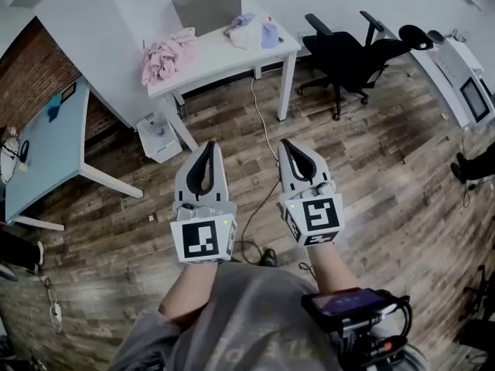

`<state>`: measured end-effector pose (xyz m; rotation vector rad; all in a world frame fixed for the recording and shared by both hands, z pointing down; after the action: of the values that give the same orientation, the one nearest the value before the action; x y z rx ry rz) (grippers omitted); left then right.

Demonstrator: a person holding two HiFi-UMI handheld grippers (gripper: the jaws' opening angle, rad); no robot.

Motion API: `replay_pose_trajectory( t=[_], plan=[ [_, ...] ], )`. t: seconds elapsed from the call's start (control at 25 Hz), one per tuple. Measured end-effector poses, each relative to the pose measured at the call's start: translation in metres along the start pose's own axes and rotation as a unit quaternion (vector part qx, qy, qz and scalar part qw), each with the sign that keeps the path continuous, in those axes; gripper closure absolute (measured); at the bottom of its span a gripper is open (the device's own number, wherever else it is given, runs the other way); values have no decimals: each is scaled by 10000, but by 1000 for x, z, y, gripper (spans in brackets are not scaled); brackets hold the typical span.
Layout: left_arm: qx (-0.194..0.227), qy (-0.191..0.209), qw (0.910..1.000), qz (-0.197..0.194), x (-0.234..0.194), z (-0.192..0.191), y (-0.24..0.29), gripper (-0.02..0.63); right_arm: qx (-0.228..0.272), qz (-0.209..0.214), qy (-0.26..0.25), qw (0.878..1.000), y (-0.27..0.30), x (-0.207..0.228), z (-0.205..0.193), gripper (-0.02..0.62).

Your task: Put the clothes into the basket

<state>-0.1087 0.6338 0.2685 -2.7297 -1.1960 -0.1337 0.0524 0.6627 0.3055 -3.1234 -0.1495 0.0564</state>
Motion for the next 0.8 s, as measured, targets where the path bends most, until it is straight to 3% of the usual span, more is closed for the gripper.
replay_pose_trajectory(
  t=[0.4, 0.8],
  plan=[
    [28, 25, 9996, 286, -34, -9, 18, 598, -16, 258, -42, 9997, 43, -7, -3, 589],
    [-243, -131, 9983, 522, -122, -52, 65, 598, -307, 240, -24, 9992, 147, -25, -35, 589]
  ],
)
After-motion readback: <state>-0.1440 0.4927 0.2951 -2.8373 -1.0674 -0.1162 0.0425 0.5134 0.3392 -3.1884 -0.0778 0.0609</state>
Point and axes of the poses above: the fingertips, and each gripper's own axes: y forward along the fingers, x to its right, z out of its top, the point moved 5 cm from there along -y, backward along the fingers, and after that the axes turned 13 degrees about -z, right-handed, at the moved point
